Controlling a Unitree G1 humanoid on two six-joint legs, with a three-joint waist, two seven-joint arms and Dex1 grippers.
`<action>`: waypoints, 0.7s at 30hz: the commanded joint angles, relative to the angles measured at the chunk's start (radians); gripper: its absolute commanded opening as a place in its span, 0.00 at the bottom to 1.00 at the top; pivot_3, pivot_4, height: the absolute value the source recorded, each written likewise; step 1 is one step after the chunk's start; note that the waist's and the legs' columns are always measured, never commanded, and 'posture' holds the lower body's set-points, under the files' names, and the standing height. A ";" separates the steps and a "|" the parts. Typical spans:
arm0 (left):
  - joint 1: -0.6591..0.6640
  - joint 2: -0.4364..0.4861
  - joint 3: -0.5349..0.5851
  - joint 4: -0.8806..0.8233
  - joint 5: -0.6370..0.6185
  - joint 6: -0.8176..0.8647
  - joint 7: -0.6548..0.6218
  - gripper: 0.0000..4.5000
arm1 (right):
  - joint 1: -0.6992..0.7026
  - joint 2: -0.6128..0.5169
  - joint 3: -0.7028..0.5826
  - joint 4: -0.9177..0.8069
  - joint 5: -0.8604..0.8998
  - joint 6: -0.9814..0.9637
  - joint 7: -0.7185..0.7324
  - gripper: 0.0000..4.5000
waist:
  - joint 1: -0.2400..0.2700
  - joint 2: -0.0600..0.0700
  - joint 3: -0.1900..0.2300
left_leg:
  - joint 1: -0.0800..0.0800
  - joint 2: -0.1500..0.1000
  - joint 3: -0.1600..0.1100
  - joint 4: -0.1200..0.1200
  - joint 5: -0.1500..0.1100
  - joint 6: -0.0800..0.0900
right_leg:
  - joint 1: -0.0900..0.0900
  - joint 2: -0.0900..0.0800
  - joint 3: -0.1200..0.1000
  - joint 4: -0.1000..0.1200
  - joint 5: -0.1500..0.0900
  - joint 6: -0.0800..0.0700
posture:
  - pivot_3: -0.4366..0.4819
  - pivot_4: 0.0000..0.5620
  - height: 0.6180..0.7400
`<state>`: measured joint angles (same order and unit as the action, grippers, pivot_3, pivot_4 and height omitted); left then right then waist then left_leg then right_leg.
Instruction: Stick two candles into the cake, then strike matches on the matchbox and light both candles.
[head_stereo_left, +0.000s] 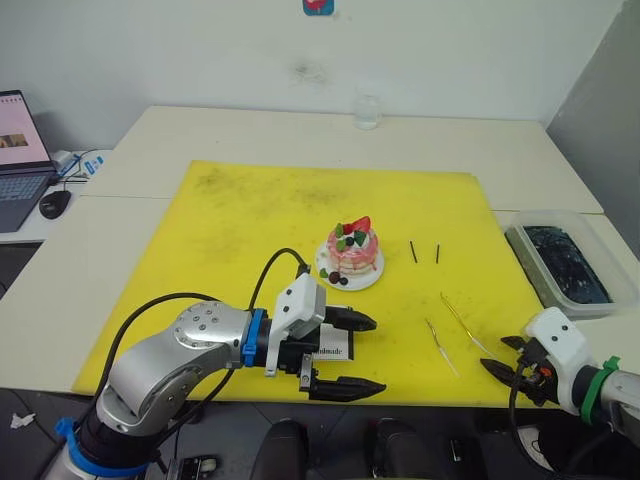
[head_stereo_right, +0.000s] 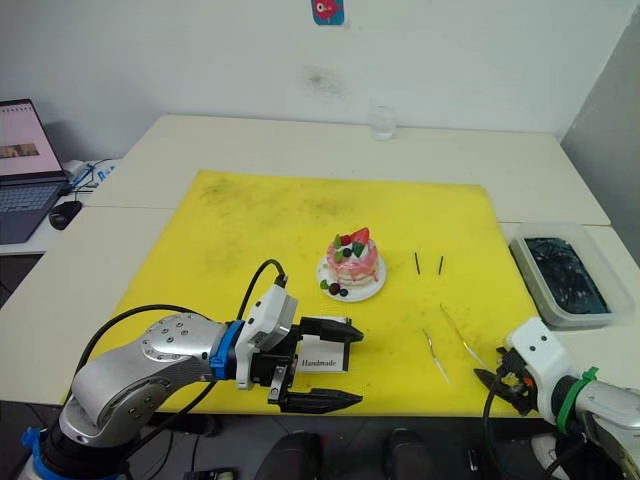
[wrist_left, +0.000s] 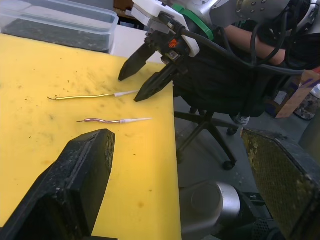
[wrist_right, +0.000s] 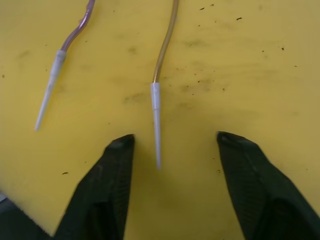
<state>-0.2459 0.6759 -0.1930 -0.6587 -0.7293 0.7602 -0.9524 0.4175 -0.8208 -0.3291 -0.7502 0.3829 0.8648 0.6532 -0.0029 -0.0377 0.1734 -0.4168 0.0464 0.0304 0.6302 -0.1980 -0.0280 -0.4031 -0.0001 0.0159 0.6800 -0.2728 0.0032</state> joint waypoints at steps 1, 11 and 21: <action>0.007 -0.002 -0.013 -0.039 -0.008 -0.012 0.003 1.00 | 0.013 -0.003 0.003 0.002 -0.015 -0.028 0.005 0.30 | 0.000 0.000 0.000 | 0.000 0.000 0.000 0.000 0.000 0.000 | 0.000 0.000 0.000 0.000 0.000 0.000 | 0.48 0.27 1.00; 0.038 -0.011 0.004 -0.016 0.008 -0.020 0.040 1.00 | -0.022 0.025 -0.034 0.015 0.031 -0.032 0.012 0.01 | 0.000 0.000 0.000 | 0.000 0.000 0.000 0.000 0.000 0.000 | 0.000 0.000 0.000 0.000 -0.001 -0.001 | 0.48 0.27 1.00; 0.048 -0.089 0.122 0.049 -0.147 0.135 0.229 1.00 | -0.187 0.077 -0.198 -0.053 0.321 0.038 0.017 0.01 | -0.002 -0.001 0.000 | 0.000 0.000 0.000 0.000 0.000 0.000 | 0.000 0.001 0.000 0.000 0.000 0.001 | 0.48 0.27 1.00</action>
<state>-0.1847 0.5990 -0.1028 -0.6043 -0.8128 0.8645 -0.7489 0.2655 -0.7532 -0.4901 -0.7625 0.6191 0.8792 0.6896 -0.0052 -0.0382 0.1737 -0.4167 0.0470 0.0300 0.6303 -0.1980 -0.0280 -0.4031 0.0006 0.0160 0.6803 -0.2721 0.0043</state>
